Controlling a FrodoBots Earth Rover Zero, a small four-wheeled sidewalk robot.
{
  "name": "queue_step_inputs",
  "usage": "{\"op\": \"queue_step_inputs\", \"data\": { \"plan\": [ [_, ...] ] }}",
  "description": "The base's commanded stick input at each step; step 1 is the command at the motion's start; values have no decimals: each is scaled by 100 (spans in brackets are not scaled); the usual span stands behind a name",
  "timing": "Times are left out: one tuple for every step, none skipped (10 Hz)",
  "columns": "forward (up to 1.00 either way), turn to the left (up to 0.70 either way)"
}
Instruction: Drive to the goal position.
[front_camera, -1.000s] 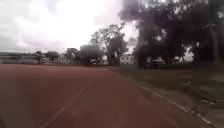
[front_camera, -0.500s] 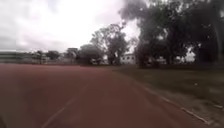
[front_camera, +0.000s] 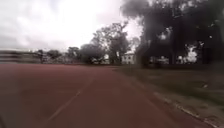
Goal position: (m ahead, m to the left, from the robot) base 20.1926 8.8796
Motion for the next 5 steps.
{"op": "queue_step_inputs", "data": {
  "plan": [
    [85,0],
    [85,0],
    [85,0],
    [85,0],
    [85,0]
  ]
}}
